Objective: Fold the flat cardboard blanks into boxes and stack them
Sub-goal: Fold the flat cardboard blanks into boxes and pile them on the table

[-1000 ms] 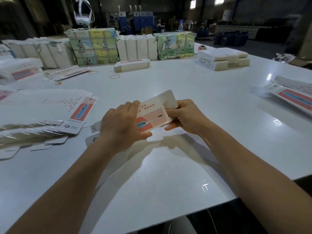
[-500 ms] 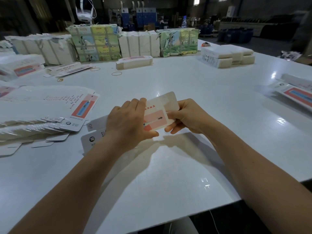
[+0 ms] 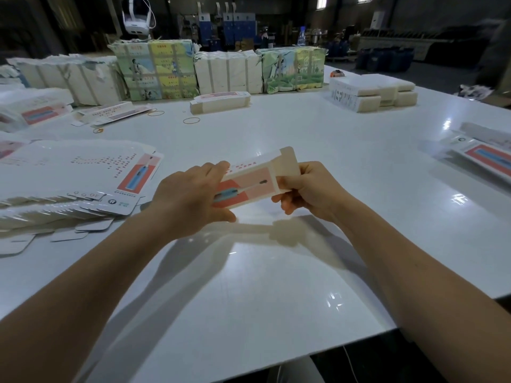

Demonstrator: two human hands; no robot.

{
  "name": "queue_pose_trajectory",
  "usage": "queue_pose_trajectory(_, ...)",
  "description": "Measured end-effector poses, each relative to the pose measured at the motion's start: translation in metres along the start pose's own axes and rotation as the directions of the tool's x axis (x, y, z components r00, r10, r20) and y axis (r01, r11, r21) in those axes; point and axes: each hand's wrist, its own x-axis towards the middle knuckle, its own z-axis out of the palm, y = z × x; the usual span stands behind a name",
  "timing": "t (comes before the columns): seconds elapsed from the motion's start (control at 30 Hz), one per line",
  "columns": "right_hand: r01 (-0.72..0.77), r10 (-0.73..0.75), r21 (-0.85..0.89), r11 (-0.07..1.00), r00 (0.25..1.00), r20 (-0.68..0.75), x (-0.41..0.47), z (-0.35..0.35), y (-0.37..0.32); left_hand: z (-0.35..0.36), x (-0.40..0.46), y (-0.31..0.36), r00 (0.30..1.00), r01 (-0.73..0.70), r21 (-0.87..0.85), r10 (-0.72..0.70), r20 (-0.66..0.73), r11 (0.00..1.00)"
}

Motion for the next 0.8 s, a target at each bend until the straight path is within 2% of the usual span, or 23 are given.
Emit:
queue_pose_trajectory(0.07,0.032,-0.027,0.091,0.995,0.999,-0.047,0.000,0.008,0.000,0.002,-0.003,-0.002,0.998,0.034,-0.084,-0.039,-0.055,0.996)
queue_pose_trajectory(0.17,0.176,-0.113,0.260,0.949,0.964,-0.241,-0.003,0.021,0.002,0.005,-0.006,0.001,0.977,0.078,-0.166,-0.109,-0.183,0.983)
queue_pose_trajectory(0.27,0.369,-0.272,0.150,0.917,0.855,-0.442,-0.008,0.035,0.006,0.005,-0.005,0.005,0.958,0.072,-0.199,-0.124,-0.260,0.977)
queue_pose_trajectory(0.33,0.443,-0.349,0.070,0.894,0.785,-0.512,-0.010,0.041,0.007,0.004,-0.004,0.006,0.955,0.083,-0.228,-0.144,-0.261,0.970)
queue_pose_trajectory(0.43,0.477,-0.412,0.008,0.879,0.767,-0.491,-0.011,0.047,0.009,0.004,-0.002,0.010,0.959,0.101,-0.278,-0.168,-0.227,0.955)
queue_pose_trajectory(0.53,0.459,-0.507,-0.216,0.862,0.753,-0.420,-0.011,0.049,0.012,0.002,-0.003,0.015,0.976,0.093,-0.309,-0.149,-0.162,0.946)
queue_pose_trajectory(0.67,0.484,-0.614,-0.394,0.781,0.711,-0.344,-0.014,0.048,0.012,0.002,-0.004,0.014,0.980,0.066,-0.301,-0.118,-0.160,0.951)
queue_pose_trajectory(0.8,0.453,-0.577,-0.390,0.802,0.755,-0.311,-0.015,0.048,0.010,0.002,-0.007,0.012,0.978,0.063,-0.220,-0.103,-0.179,0.973)
